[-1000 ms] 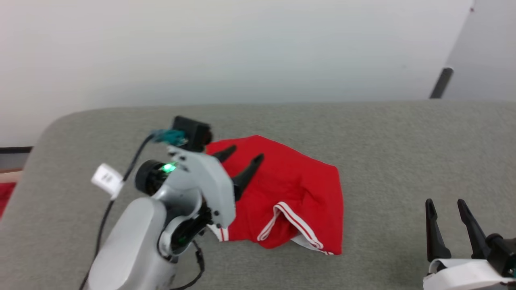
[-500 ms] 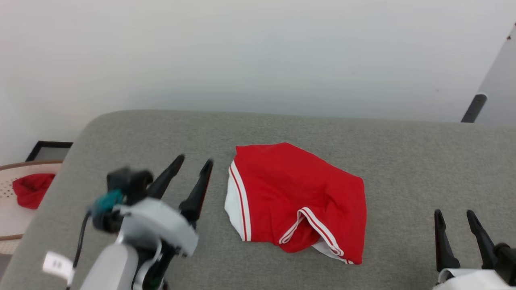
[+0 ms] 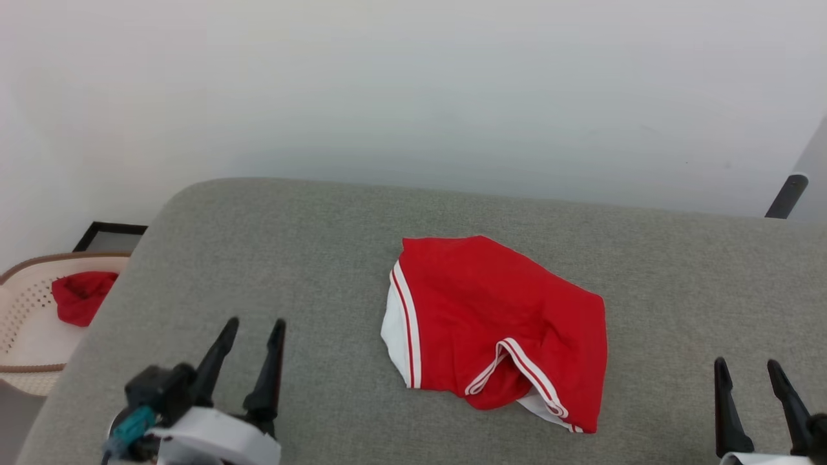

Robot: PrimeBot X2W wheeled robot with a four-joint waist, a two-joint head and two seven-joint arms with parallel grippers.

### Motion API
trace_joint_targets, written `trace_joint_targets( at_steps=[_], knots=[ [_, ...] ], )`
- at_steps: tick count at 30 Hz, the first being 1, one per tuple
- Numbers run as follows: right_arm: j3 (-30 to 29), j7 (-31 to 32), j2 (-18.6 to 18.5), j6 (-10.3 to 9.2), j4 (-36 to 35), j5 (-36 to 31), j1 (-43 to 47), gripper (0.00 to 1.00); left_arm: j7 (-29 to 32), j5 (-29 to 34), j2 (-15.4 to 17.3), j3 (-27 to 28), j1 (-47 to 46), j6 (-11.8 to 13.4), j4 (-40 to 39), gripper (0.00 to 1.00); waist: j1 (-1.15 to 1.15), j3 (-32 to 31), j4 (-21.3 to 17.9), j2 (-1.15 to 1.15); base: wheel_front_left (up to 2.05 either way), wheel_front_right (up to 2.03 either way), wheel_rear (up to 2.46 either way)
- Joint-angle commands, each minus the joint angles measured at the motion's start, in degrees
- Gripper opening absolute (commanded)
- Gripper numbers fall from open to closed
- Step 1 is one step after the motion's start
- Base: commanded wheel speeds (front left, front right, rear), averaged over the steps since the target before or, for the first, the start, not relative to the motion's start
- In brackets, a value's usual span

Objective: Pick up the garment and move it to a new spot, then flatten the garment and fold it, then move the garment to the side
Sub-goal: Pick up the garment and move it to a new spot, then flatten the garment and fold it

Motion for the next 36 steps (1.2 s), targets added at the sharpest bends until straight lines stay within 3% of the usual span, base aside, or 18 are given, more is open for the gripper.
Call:
trace_joint_targets(
  at_steps=[1,14,21,30,36],
  knots=[
    [-0.41,-0.40,0.03,0.02,0.17,-0.42,0.74,1.00,-0.70,0.43,0.06,0.52,1.12,0.40,0.41,1.00,0.00,-0.05,0.19,0.00,0.00,0.00,0.00],
    [-1.94,-1.08,1.11,0.02,-0.15,-1.27,2.54,1.00,-2.22,3.00,-1.66,4.14,3.86,0.40,0.02,1.00,0.00,0.08,0.35,0.00,0.00,0.00,0.00],
    [-0.79,-1.11,1.29,0.02,-0.15,-1.34,1.26,1.00,-0.66,1.99,-1.66,3.38,1.63,-0.45,-0.14,1.00,0.00,0.97,-0.59,0.00,0.00,0.00,0.00],
    [1.63,-1.14,0.84,0.02,0.39,-0.59,-0.86,1.00,15.53,-4.42,0.07,1.97,-6.70,-1.12,-1.90,1.00,0.00,3.92,-3.62,0.00,0.00,0.00,0.00],
    [3.00,-1.15,0.58,0.02,1.08,0.44,-3.39,1.00,32.40,-10.60,1.31,0.97,-15.37,0.00,-1.04,1.00,0.00,7.30,-6.23,0.00,0.00,0.00,0.00]
  ],
)
